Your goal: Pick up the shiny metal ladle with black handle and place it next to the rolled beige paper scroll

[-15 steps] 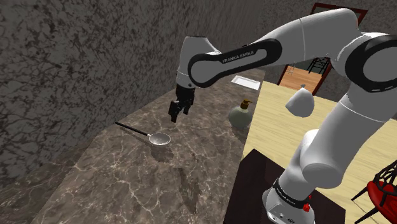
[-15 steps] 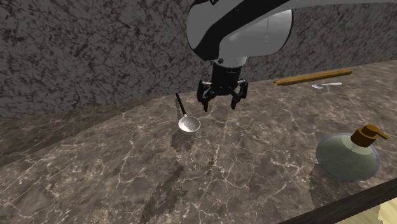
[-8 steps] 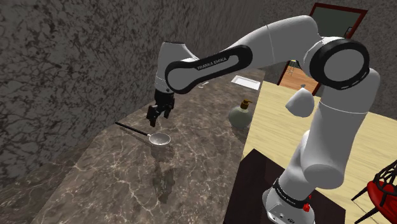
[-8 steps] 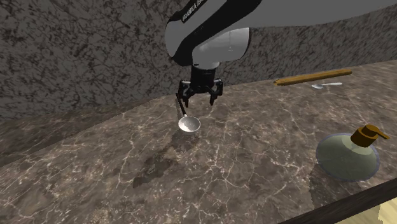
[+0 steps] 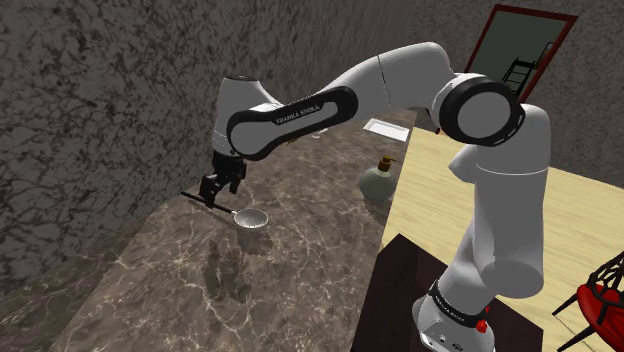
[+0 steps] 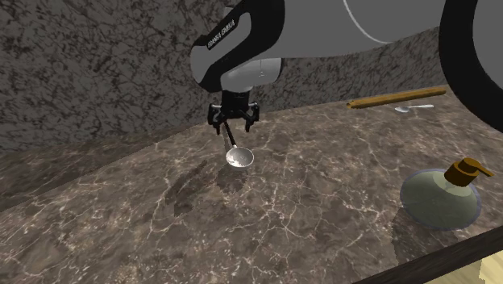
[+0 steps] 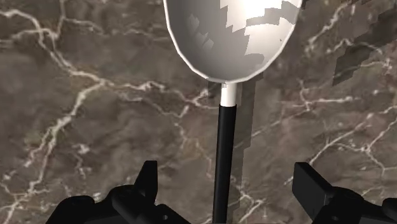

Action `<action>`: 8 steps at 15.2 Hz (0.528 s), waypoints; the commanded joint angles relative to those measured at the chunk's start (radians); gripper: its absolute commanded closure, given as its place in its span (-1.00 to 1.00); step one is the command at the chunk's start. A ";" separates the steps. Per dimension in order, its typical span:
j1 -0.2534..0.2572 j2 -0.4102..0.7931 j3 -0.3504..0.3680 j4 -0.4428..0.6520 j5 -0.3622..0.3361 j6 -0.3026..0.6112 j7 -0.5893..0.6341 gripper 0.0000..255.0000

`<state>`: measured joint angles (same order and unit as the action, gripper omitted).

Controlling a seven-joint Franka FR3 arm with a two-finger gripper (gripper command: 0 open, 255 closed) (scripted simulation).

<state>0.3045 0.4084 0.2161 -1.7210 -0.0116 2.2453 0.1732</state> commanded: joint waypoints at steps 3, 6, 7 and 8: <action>0.008 0.037 -0.002 0.004 -0.008 0.035 0.007 -1.00; 0.012 0.059 -0.004 0.000 -0.013 0.059 0.009 -1.00; 0.012 0.059 -0.005 0.000 -0.013 0.059 0.009 -1.00; 0.012 0.059 -0.005 0.000 -0.013 0.059 0.009 -1.00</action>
<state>0.3160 0.4656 0.2117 -1.7212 -0.0242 2.3030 0.1825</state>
